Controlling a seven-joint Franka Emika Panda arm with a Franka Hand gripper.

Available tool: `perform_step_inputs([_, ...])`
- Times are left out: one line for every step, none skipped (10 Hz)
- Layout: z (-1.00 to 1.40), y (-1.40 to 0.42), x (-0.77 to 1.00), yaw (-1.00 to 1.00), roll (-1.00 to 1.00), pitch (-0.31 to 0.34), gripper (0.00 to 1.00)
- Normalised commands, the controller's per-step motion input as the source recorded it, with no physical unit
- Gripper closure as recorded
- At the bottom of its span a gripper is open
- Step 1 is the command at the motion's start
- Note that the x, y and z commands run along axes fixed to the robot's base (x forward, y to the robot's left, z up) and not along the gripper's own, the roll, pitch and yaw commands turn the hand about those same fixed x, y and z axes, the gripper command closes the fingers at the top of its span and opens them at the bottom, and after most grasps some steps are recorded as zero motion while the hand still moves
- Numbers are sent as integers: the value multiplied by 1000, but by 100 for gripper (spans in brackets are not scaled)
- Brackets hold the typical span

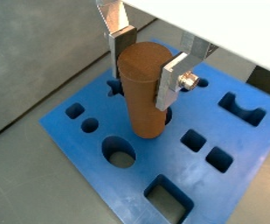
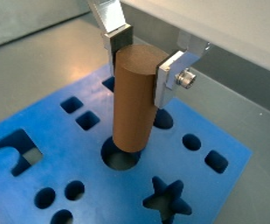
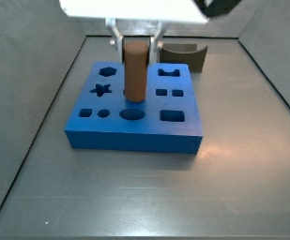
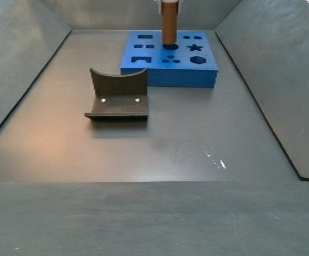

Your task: Insert the round object.

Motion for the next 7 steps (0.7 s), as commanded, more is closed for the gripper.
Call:
perform_step_inputs([-291, 114, 0, -49, -57, 23, 100])
perform_step_inputs([-269, 166, 0, -29, -31, 40, 100])
perform_step_inputs([-317, 203, 0, -9, 0, 44, 100])
perform_step_inputs([-363, 214, 0, 0, 0, 51, 100])
perform_step_inputs([-383, 220, 0, 0, 57, 59, 100])
perform_step_inputs([-374, 194, 0, 0, 166, 81, 100])
perform_step_inputs([-343, 183, 0, 0, 157, 83, 100])
